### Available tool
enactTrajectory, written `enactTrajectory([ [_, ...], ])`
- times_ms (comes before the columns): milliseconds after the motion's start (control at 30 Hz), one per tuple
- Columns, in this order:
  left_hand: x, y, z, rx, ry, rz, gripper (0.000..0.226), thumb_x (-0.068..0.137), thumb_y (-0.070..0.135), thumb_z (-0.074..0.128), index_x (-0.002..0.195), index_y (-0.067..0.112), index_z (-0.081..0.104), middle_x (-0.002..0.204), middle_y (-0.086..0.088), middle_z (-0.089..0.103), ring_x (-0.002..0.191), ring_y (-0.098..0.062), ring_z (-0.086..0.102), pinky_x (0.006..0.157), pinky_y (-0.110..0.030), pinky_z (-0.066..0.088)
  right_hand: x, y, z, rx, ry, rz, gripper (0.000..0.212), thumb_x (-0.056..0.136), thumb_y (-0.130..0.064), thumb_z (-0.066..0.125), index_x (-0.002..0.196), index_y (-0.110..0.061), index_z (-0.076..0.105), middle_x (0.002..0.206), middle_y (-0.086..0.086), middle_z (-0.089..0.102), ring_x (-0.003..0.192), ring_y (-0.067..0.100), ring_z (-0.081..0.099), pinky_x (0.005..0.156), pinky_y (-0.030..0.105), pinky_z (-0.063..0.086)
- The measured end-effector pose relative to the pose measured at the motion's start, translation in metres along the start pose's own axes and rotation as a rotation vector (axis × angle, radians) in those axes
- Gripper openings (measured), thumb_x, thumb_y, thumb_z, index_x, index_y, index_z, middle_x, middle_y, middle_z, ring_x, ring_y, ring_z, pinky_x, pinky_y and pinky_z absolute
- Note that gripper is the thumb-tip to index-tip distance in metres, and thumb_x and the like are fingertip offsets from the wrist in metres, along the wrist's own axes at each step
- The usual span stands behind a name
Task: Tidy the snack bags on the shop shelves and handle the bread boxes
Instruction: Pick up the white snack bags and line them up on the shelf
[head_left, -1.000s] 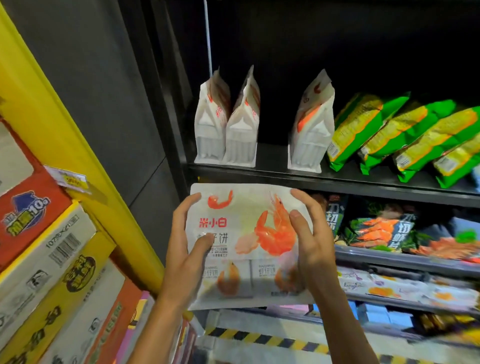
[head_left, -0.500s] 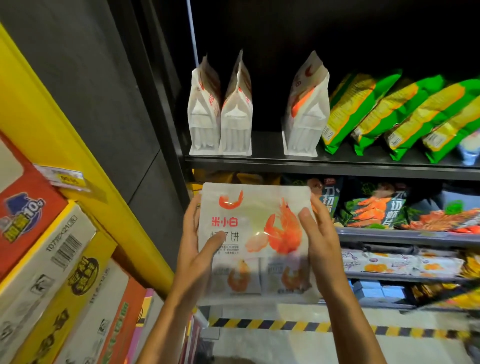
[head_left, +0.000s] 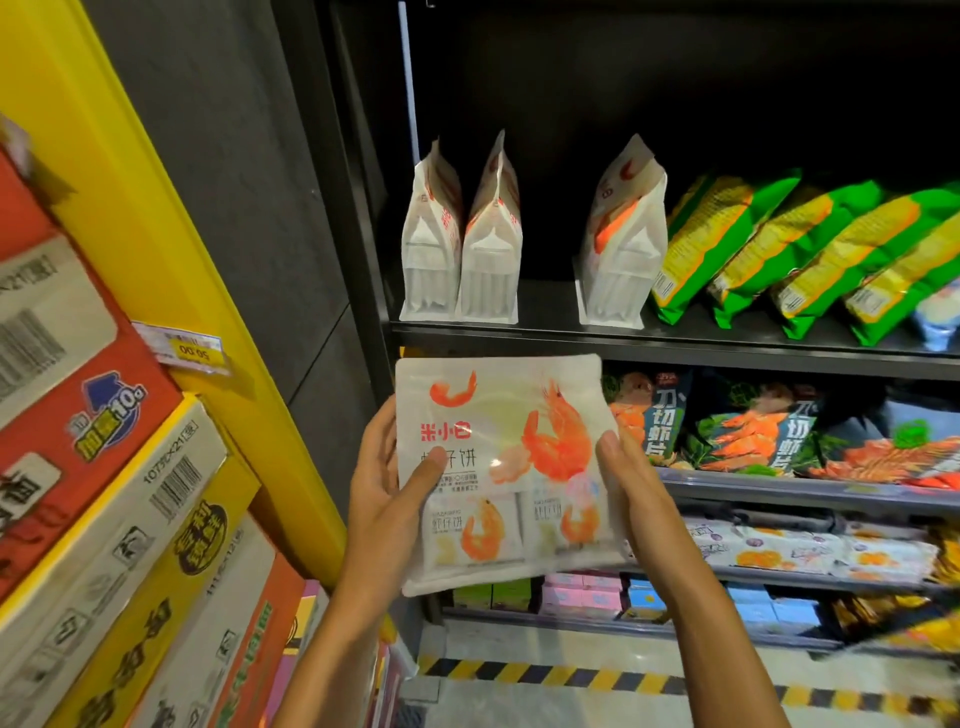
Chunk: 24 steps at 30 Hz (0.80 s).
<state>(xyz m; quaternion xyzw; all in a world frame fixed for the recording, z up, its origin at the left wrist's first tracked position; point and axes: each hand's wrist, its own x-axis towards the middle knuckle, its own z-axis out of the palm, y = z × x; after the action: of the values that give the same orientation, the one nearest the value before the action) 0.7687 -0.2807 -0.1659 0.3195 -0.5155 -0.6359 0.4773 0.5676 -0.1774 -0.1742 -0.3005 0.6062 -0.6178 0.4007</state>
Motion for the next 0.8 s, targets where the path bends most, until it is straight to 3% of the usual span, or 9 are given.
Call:
enactTrajectory([
  [67,0.002,0.003,-0.002,0.008,0.041,0.015,0.059,0.091,0.011,0.069,0.145,0.026,0.049,0.132,0.001,0.069,0.118,-0.02,0.069,0.083,-0.035,0.063,-0.003,0.004,0.001,-0.065,-0.024,0.052,0.031,0.102,-0.051,0.049,0.132,-0.055,0.047,0.123,-0.046,0.051,0.115,-0.02,0.053,0.101,0.014,0.04],
  [167,0.003,0.009,-0.008,-0.027,-0.014,-0.078,0.057,0.089,0.025,0.069,0.143,0.025,0.052,0.131,-0.001,0.069,0.121,-0.022,0.068,0.085,-0.032,0.061,-0.005,0.007,0.0,-0.11,0.054,0.033,0.029,0.1,-0.054,0.048,0.128,-0.052,0.057,0.117,-0.041,0.064,0.116,-0.014,0.058,0.097,0.015,0.045],
  [267,0.001,0.012,-0.012,-0.151,-0.179,-0.172,0.051,0.098,0.044,0.063,0.141,0.018,0.058,0.143,-0.008,0.063,0.138,-0.026,0.055,0.108,-0.042,0.051,-0.002,0.009,-0.003,-0.101,0.134,0.068,0.054,0.094,-0.067,0.046,0.142,-0.043,0.058,0.138,-0.019,0.064,0.132,0.009,0.056,0.117,0.043,0.041],
  [333,-0.003,0.007,-0.01,-0.205,-0.274,-0.199,0.061,0.091,0.06,0.067,0.14,0.025,0.061,0.152,-0.008,0.054,0.144,-0.026,0.048,0.116,-0.05,0.041,0.002,0.014,-0.003,-0.062,0.143,0.105,0.035,0.099,-0.062,0.045,0.129,-0.052,0.061,0.132,-0.019,0.067,0.126,0.009,0.061,0.117,0.045,0.041],
  [400,-0.011,0.005,-0.002,-0.255,-0.308,-0.251,0.08,0.082,0.068,0.07,0.15,0.03,0.049,0.154,-0.003,0.052,0.143,-0.022,0.049,0.109,-0.041,0.048,0.007,0.023,0.004,-0.01,0.148,0.145,0.031,0.101,-0.059,0.046,0.126,-0.052,0.064,0.131,-0.016,0.07,0.125,0.012,0.064,0.115,0.048,0.045],
  [533,-0.023,0.003,0.01,-0.349,-0.307,-0.318,0.103,0.064,0.073,0.082,0.151,0.034,0.043,0.148,0.004,0.059,0.135,-0.015,0.057,0.095,-0.028,0.056,0.011,0.042,0.028,0.16,0.09,0.235,0.04,0.108,-0.044,0.043,0.143,-0.03,0.059,0.131,-0.006,0.072,0.123,0.016,0.067,0.112,0.05,0.048],
  [633,-0.025,0.006,0.01,-0.251,-0.294,-0.279,0.086,0.08,0.073,0.067,0.152,0.035,0.038,0.15,0.009,0.056,0.139,-0.011,0.052,0.102,-0.026,0.051,0.013,0.048,0.036,0.22,0.083,0.287,0.039,0.109,-0.042,0.042,0.14,-0.026,0.061,0.124,-0.002,0.075,0.117,0.018,0.07,0.11,0.05,0.05],
  [733,-0.023,-0.002,0.003,-0.261,-0.34,-0.281,0.063,0.089,0.061,0.042,0.146,0.034,0.043,0.14,0.012,0.065,0.131,-0.008,0.06,0.095,-0.023,0.054,0.015,0.053,0.035,0.232,0.103,0.297,0.04,0.109,-0.043,0.043,0.142,-0.028,0.06,0.13,-0.002,0.073,0.12,0.017,0.069,0.11,0.049,0.05],
  [800,-0.024,-0.007,-0.005,-0.26,-0.347,-0.28,0.064,0.087,0.063,0.046,0.144,0.034,0.046,0.138,0.011,0.066,0.129,-0.009,0.061,0.094,-0.024,0.055,0.014,0.053,0.032,0.222,0.098,0.277,0.039,0.108,-0.044,0.044,0.141,-0.03,0.06,0.13,-0.004,0.073,0.118,0.016,0.07,0.109,0.048,0.05],
])
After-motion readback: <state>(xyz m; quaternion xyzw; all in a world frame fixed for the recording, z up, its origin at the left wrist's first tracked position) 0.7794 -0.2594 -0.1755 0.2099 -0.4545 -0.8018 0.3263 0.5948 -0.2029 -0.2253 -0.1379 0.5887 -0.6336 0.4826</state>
